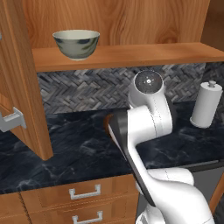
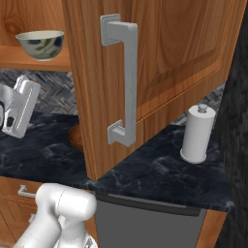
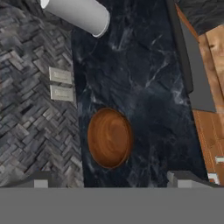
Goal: Open the cabinet. Pick the bowls from the counter and place them in the cabinet. Then close the cabinet.
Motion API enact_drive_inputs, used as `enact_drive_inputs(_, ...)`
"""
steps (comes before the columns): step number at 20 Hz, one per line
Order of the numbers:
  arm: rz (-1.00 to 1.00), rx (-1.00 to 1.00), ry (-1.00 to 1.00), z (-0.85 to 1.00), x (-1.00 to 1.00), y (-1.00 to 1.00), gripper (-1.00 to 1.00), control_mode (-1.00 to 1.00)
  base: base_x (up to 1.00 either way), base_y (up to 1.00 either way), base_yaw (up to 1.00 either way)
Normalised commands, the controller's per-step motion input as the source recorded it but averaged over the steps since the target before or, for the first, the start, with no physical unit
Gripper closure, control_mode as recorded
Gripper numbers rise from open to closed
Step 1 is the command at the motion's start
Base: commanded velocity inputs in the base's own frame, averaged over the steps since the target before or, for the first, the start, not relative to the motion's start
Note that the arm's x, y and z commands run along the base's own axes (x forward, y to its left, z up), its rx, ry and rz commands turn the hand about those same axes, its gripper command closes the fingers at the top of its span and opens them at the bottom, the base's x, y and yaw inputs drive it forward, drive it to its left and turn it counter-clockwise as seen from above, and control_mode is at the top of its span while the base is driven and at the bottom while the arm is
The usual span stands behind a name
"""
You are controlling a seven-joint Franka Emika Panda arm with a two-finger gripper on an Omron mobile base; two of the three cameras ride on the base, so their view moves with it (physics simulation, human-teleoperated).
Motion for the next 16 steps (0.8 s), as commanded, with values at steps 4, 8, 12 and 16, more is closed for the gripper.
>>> enact_drive_inputs(4,-0.03,0.24,0.07,-0.63,0.06,0.00,-1.00,-1.00,0.00,0.00,0.00)
enact_drive_inputs(8,-0.15,0.09,0.06,-0.61,0.07,0.00,-1.00,-1.00,0.00,0.00,0.00)
enact_drive_inputs(12,-0.18,0.00,0.07,-0.52,0.30,0.00,-1.00,-1.00,0.00,0.00,0.00)
enact_drive_inputs(16,-0.13,0.01,0.10,-0.40,0.44,0.00,-1.00,-1.00,0.00,0.00,0.00)
